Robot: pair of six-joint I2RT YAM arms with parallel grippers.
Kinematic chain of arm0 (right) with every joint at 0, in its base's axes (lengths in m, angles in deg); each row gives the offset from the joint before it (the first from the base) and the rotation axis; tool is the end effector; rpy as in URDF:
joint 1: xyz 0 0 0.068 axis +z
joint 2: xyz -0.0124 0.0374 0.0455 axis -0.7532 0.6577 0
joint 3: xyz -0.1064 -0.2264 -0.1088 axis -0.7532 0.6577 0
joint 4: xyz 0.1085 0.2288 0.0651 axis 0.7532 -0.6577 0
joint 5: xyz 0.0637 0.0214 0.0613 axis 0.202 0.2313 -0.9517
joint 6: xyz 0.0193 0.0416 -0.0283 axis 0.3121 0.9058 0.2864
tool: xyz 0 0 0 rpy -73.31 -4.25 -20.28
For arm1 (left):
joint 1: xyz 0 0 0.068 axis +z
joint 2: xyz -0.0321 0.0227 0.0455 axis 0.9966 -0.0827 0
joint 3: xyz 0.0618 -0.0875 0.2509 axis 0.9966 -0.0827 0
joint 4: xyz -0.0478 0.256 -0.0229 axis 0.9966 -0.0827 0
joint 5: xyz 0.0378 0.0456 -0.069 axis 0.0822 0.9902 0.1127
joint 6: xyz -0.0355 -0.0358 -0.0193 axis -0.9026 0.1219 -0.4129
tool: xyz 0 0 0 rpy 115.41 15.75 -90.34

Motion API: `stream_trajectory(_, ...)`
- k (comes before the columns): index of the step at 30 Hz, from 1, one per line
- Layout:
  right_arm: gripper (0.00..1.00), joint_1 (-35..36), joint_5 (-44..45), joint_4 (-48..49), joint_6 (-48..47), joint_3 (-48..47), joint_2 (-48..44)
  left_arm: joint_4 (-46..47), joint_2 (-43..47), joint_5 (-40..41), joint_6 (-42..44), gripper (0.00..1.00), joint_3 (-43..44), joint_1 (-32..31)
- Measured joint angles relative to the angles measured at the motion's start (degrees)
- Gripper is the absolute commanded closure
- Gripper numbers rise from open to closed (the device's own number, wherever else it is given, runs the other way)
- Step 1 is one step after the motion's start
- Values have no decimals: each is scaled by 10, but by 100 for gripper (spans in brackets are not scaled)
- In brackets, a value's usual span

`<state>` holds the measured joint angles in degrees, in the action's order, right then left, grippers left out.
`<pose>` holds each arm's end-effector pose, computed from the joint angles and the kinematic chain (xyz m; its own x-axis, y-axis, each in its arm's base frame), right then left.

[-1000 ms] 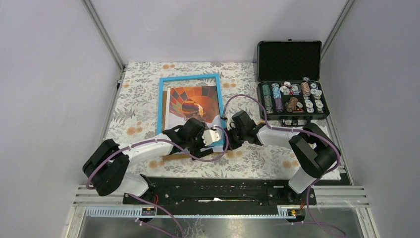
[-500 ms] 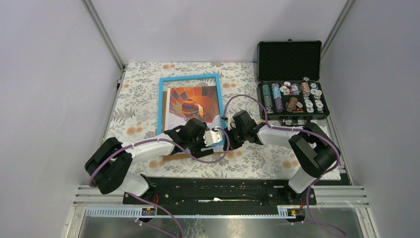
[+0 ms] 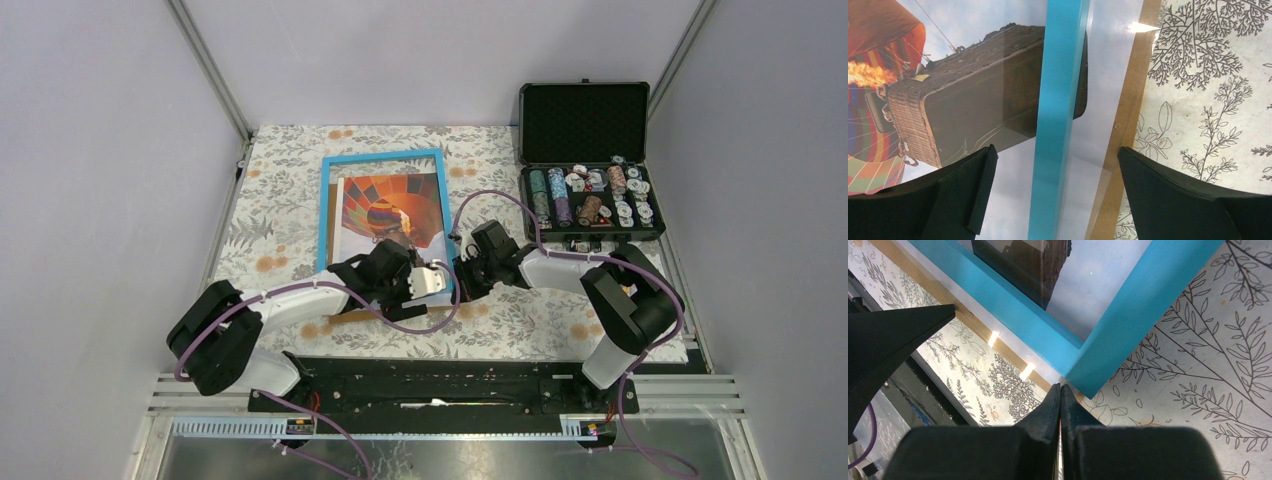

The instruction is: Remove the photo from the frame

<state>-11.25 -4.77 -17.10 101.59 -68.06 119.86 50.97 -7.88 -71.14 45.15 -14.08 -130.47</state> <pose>0.2392 0.2041 0.1426 -0.7807 -0.3309 -0.5300 -0.5979 0.6420 0.4799 0.1813 -0.1877 0.1689 -0.0429 0.8518 -0.5221 0.9407 0.2104 0.2659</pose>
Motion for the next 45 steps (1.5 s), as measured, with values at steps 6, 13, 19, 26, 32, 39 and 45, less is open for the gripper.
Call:
stream_trajectory(6,100,-2,-3,-2,1,-2,2,0,1,-1,-1,1,-1,2)
stream_trajectory(13,100,-2,-2,-2,0,-2,2,-1,-5,-13,-19,1,2,37)
stream_trajectory(19,100,-2,-1,-3,-4,-2,2,-5,-20,-17,-23,1,16,73)
stream_trajectory(26,100,-2,0,-7,-7,-5,4,-8,-32,-18,-27,1,27,87)
stream_trajectory(32,100,-2,0,-11,-10,-8,6,-23,-75,-15,-61,1,70,117)
stream_trajectory(39,100,-2,-1,-17,-11,-12,7,-22,-85,-10,-70,1,80,126)
stream_trajectory(45,75,-1,-1,-41,-11,-26,7,-28,-53,-27,-60,1,75,134)
